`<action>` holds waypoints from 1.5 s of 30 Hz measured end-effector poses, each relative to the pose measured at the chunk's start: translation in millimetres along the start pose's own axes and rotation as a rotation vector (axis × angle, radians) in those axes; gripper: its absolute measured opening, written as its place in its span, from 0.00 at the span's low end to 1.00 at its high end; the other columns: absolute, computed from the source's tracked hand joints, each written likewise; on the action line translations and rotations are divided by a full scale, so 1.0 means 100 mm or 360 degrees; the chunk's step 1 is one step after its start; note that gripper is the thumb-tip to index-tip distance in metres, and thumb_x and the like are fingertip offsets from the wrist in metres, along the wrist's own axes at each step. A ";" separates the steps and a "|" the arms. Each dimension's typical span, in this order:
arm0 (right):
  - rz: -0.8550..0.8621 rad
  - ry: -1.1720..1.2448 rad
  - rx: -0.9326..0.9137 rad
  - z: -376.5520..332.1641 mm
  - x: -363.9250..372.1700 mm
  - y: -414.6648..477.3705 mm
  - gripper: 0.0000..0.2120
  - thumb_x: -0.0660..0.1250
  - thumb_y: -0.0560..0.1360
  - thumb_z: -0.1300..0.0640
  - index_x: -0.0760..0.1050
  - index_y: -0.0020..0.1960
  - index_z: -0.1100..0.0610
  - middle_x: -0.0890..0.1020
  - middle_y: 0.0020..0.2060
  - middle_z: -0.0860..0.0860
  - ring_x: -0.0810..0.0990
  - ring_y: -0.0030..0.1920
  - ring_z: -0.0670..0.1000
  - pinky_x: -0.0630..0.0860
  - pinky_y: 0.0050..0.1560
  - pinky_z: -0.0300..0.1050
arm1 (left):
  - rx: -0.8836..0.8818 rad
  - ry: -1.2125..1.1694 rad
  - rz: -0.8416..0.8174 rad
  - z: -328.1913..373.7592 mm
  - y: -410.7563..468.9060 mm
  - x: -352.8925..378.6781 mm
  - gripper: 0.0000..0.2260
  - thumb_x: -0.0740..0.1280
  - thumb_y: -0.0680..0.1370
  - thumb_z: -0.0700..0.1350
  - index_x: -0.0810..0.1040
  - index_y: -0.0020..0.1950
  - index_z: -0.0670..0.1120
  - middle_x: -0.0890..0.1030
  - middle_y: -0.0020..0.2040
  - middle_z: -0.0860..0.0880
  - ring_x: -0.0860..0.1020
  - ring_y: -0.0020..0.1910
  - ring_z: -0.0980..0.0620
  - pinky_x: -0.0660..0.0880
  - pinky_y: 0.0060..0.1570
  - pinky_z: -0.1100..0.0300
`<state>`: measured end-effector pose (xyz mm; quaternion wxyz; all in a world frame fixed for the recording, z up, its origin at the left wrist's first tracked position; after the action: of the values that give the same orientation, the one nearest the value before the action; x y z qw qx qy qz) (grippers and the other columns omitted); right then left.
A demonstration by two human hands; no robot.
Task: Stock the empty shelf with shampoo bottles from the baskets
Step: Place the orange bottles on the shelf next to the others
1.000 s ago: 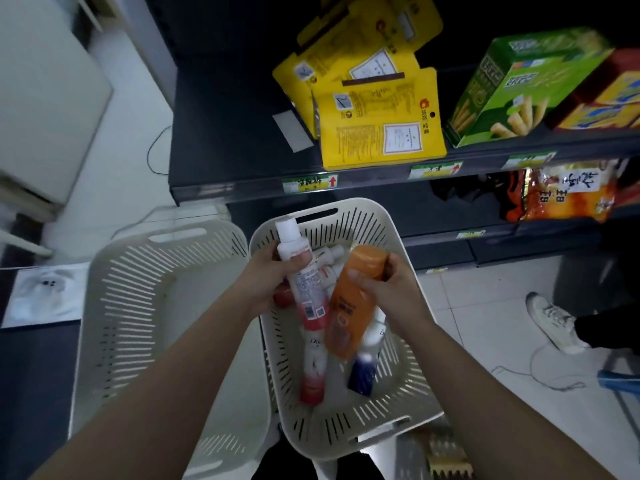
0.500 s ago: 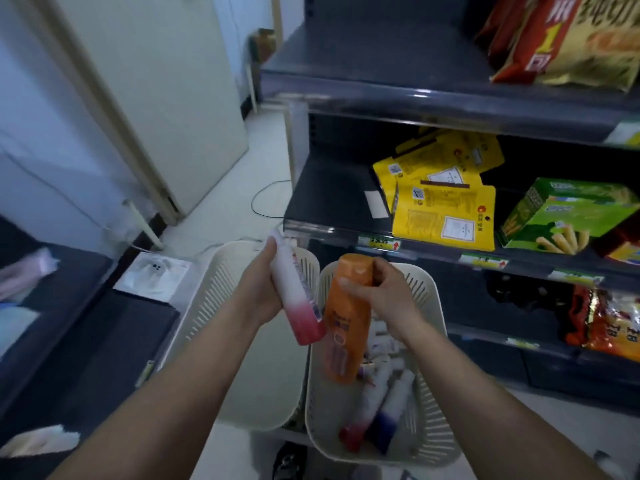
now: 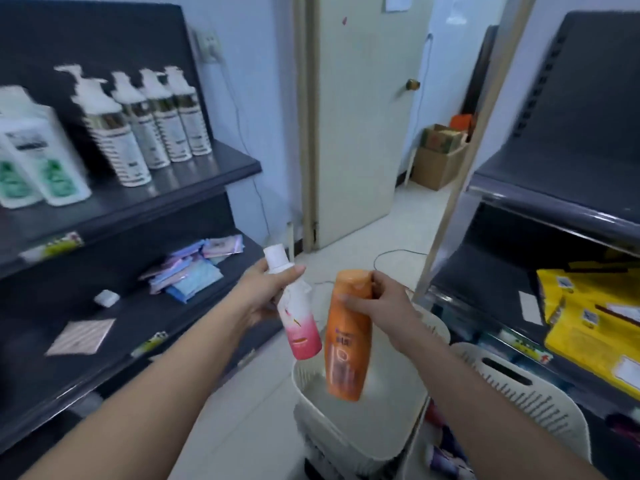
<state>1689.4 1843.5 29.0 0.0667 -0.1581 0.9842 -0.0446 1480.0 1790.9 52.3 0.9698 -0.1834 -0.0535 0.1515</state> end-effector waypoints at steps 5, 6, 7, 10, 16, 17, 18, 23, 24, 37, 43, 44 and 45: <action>-0.0328 0.0006 -0.0139 -0.45 1.00 0.14 0.15 0.78 0.67 0.67 0.79 0.47 0.54 0.85 0.43 0.51 0.83 0.43 0.49 0.80 0.44 0.44 | 0.0222 0.0143 0.0403 0.31 -0.34 -1.01 0.14 0.76 0.71 0.47 0.77 0.53 0.46 0.82 0.38 0.49 0.79 0.29 0.54 0.75 0.26 0.62; -0.0380 0.0010 -0.0159 -0.54 1.21 0.14 0.15 0.78 0.67 0.67 0.79 0.50 0.54 0.86 0.45 0.53 0.84 0.45 0.51 0.82 0.47 0.46 | 0.0259 0.0176 0.0494 0.35 -0.42 -1.23 0.14 0.76 0.71 0.48 0.78 0.52 0.46 0.82 0.40 0.48 0.79 0.31 0.53 0.75 0.26 0.62; -0.0422 0.0017 -0.0172 -0.63 1.43 0.16 0.16 0.78 0.67 0.66 0.79 0.51 0.56 0.86 0.47 0.55 0.84 0.47 0.52 0.83 0.50 0.49 | 0.0287 0.0209 0.0580 0.40 -0.49 -1.45 0.12 0.76 0.70 0.49 0.79 0.50 0.47 0.83 0.42 0.48 0.80 0.34 0.51 0.76 0.27 0.60; -0.0535 0.0028 -0.0217 -0.87 2.06 0.19 0.16 0.78 0.67 0.66 0.79 0.53 0.57 0.85 0.49 0.55 0.84 0.49 0.52 0.82 0.52 0.49 | 0.0322 0.0361 0.0794 0.52 -0.70 -2.09 0.16 0.75 0.70 0.58 0.78 0.47 0.48 0.84 0.45 0.47 0.83 0.41 0.46 0.82 0.35 0.47; -0.0732 -0.0049 -0.0359 -1.25 3.28 0.23 0.19 0.80 0.66 0.59 0.79 0.55 0.53 0.85 0.52 0.50 0.83 0.54 0.51 0.81 0.56 0.51 | 0.0300 0.0766 0.1029 0.70 -1.07 -3.27 0.27 0.62 0.71 0.70 0.73 0.41 0.45 0.81 0.42 0.41 0.82 0.40 0.40 0.81 0.45 0.41; -0.0757 -0.0047 -0.0384 -1.32 3.48 0.23 0.19 0.80 0.66 0.59 0.79 0.54 0.51 0.85 0.51 0.50 0.83 0.54 0.51 0.80 0.56 0.51 | 0.0286 0.0800 0.1033 0.73 -1.12 -3.45 0.27 0.62 0.71 0.70 0.73 0.42 0.44 0.81 0.43 0.40 0.82 0.42 0.40 0.80 0.47 0.41; -0.0785 -0.0044 -0.0404 -1.39 3.67 0.22 0.18 0.80 0.66 0.59 0.78 0.52 0.50 0.84 0.51 0.49 0.83 0.54 0.50 0.80 0.56 0.49 | 0.0252 0.0809 0.1042 0.75 -1.16 -3.62 0.30 0.62 0.70 0.71 0.73 0.44 0.42 0.80 0.45 0.39 0.82 0.43 0.40 0.80 0.47 0.40; -0.0891 -0.0017 -0.0483 -1.69 4.45 0.19 0.20 0.81 0.65 0.58 0.78 0.53 0.48 0.84 0.52 0.48 0.82 0.55 0.50 0.79 0.58 0.53 | 0.0153 0.0649 0.0983 0.86 -1.28 -4.32 0.24 0.63 0.77 0.62 0.72 0.53 0.39 0.80 0.48 0.40 0.82 0.44 0.42 0.82 0.42 0.45; -0.0916 -0.0009 -0.0492 -1.75 4.58 0.18 0.19 0.81 0.65 0.58 0.78 0.52 0.48 0.84 0.52 0.48 0.82 0.55 0.49 0.79 0.58 0.53 | 0.0142 0.0627 0.0960 0.88 -1.30 -4.44 0.23 0.62 0.78 0.60 0.72 0.53 0.39 0.80 0.48 0.40 0.82 0.44 0.42 0.82 0.43 0.46; -0.1042 0.0023 -0.0714 -2.55 5.96 0.76 0.25 0.80 0.66 0.56 0.77 0.61 0.54 0.81 0.55 0.48 0.80 0.55 0.50 0.79 0.55 0.49 | 0.0414 0.0605 0.1135 1.44 -1.26 -5.55 0.08 0.65 0.79 0.53 0.73 0.54 0.50 0.80 0.53 0.45 0.81 0.50 0.47 0.81 0.45 0.50; -0.1188 -0.0010 -0.0789 -2.79 6.57 1.20 0.23 0.80 0.67 0.57 0.78 0.59 0.54 0.81 0.53 0.47 0.81 0.54 0.49 0.80 0.52 0.47 | 0.0520 0.0594 0.1373 1.65 -0.97 -6.08 0.14 0.71 0.74 0.53 0.75 0.58 0.51 0.81 0.49 0.53 0.81 0.50 0.52 0.81 0.48 0.52; -0.1202 -0.0027 -0.0795 -2.81 6.67 1.28 0.23 0.80 0.66 0.58 0.78 0.59 0.54 0.82 0.53 0.48 0.81 0.54 0.50 0.81 0.53 0.48 | 0.0529 0.0592 0.1405 1.67 -0.92 -6.16 0.14 0.72 0.74 0.53 0.75 0.57 0.51 0.81 0.49 0.53 0.81 0.50 0.53 0.80 0.49 0.52; -0.1211 -0.0041 -0.0798 -2.82 6.77 1.35 0.24 0.80 0.66 0.58 0.79 0.59 0.54 0.83 0.52 0.48 0.82 0.54 0.50 0.81 0.53 0.48 | 0.0536 0.0582 0.1437 1.69 -0.87 -6.24 0.14 0.73 0.73 0.53 0.76 0.56 0.51 0.81 0.49 0.52 0.81 0.50 0.52 0.80 0.51 0.51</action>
<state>970.5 1775.5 213.4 0.0175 -0.5203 0.8355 0.1758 885.2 1575.8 210.9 0.8173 -0.0530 0.2267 0.5271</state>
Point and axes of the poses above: each hand's wrist, its own y-axis towards the middle knuckle, its own x-axis out of the palm, z = x × y, the point moved 4 cm from there along y, towards the middle knuckle
